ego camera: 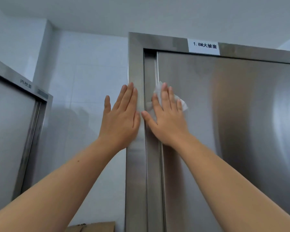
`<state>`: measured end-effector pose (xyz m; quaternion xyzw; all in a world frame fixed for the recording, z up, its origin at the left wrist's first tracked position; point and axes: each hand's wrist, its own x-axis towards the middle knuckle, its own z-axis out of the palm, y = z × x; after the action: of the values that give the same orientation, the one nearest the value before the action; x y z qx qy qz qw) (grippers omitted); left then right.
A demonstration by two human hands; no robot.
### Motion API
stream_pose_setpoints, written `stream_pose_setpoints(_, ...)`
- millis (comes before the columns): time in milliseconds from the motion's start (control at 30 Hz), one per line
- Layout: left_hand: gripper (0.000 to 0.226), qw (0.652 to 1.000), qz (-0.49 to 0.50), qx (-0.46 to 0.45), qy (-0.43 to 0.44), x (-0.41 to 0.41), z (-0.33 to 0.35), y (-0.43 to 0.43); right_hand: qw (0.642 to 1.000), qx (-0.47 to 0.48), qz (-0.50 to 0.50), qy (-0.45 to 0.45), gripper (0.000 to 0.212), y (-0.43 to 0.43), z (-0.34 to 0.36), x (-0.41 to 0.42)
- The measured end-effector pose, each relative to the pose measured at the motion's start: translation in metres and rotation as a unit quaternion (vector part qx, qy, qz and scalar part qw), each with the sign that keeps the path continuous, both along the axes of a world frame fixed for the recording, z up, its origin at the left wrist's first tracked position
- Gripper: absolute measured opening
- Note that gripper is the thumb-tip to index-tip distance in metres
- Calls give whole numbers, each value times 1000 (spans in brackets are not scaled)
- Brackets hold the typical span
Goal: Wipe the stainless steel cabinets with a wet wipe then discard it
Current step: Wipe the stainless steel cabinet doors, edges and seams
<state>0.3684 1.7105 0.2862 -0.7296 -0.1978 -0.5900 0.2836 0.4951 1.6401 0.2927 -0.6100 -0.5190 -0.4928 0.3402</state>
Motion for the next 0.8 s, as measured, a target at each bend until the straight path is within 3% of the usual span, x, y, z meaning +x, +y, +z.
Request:
stream_pose_setpoints(467, 51, 1000, -11, 3, -23, 7, 9, 5, 999, 38, -17, 16, 63, 11, 92, -3)
stream_pose_setpoints(800, 53, 1000, 6, -1, -20, 7, 7, 4, 998, 57, -1, 7, 69, 10, 93, -4)
